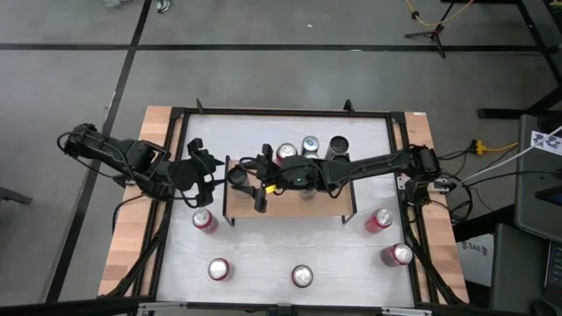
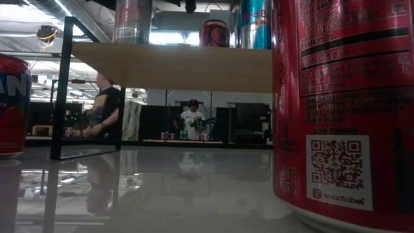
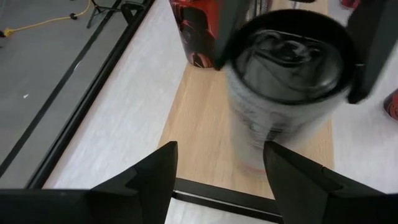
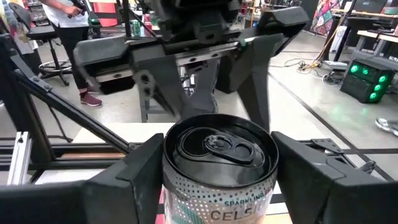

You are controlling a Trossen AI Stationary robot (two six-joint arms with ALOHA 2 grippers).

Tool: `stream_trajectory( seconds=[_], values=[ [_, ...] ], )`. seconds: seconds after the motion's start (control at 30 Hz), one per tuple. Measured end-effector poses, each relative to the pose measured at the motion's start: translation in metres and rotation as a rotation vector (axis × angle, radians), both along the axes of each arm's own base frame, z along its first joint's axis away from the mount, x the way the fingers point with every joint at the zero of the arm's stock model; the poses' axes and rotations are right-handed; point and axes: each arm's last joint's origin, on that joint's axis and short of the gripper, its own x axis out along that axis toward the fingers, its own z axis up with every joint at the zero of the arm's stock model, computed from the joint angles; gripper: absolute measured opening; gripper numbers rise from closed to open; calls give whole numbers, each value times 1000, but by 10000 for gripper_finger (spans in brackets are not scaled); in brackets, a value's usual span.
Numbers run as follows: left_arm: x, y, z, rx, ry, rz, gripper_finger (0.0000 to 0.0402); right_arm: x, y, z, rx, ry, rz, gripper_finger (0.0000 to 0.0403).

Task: Place canned beverage on shelf
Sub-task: Put the white-pink soda can on the shelf aligned with the other white-pink soda cans

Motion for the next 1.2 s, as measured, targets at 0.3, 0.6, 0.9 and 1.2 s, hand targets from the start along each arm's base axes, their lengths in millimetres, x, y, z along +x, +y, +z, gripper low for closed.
stream_trajectory(
  seconds=[0.3,0.6,0.9,1.2],
  values=[
    [0,0,0,-1,1,-2,229,-8,-1,17,15,-46,2,247],
    [0,0,0,-2,1,-3,229,-29,-4,50,25,-113,-2,247],
    [0,0,0,-2,1,-3,229,-65,-7,91,33,-167,49,248],
    [0,0,0,-2,1,-4,229,-110,-12,127,39,-169,50,248]
  ],
)
